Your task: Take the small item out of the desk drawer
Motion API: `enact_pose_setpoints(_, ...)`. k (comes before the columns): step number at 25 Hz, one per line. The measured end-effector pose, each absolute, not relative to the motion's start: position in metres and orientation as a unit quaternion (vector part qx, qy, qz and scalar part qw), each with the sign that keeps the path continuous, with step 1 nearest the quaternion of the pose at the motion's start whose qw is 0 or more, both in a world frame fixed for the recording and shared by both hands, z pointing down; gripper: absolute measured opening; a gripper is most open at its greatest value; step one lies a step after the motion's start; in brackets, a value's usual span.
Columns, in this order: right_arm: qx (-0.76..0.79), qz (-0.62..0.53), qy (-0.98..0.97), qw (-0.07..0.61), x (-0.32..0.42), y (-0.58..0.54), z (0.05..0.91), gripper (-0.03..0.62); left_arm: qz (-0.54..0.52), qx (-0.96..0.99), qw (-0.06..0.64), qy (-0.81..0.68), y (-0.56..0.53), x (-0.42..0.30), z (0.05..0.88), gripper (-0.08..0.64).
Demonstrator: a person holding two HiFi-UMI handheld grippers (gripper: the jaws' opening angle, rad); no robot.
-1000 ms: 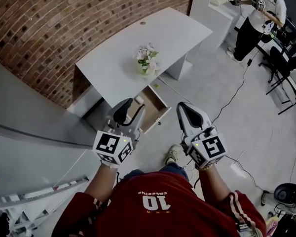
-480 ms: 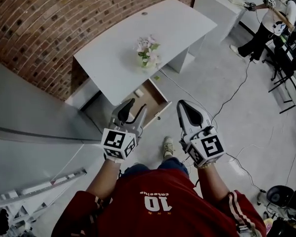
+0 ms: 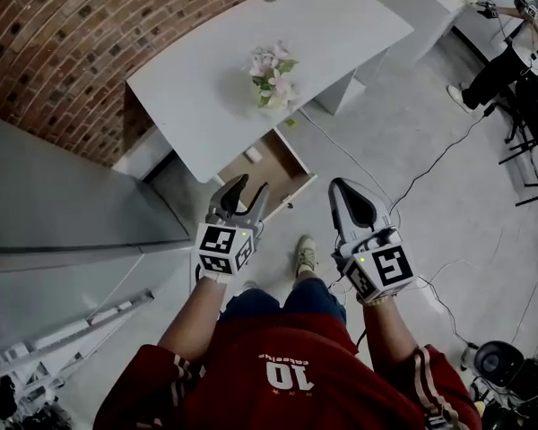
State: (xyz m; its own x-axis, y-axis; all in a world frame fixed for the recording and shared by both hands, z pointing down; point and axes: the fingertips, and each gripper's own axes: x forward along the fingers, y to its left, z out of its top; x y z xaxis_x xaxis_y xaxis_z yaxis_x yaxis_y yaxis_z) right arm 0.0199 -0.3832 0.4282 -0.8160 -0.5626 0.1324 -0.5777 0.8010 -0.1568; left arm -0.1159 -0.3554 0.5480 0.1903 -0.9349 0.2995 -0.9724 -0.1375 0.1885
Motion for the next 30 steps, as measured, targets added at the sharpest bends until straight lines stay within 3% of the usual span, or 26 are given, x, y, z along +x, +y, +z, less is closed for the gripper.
enact_pose_setpoints(12, 0.319, 0.099, -0.942, 0.033, 0.018, -0.380, 0.507, 0.003, 0.058, 0.725, 0.250, -0.639, -0.393, -0.145, 0.707, 0.207)
enact_pose_setpoints(17, 0.325, 0.101, -0.940, 0.031, 0.015, -0.391, 0.542, 0.003, 0.016, 0.680, 0.316, -0.661, -0.411, -0.163, 0.777, 0.207)
enact_pose_setpoints(22, 0.320, 0.109, -0.941, -0.006, 0.009, -0.404, 0.566, 0.003, 0.019, 0.648, 0.331, -0.686, -0.434, -0.177, 0.836, 0.209)
enact_pose_setpoints(30, 0.334, 0.116, -0.935, 0.013, 0.019, -0.419, 0.622, 0.003, 0.019, 0.587, 0.358, -0.726, -0.470, -0.212, 0.926, 0.224)
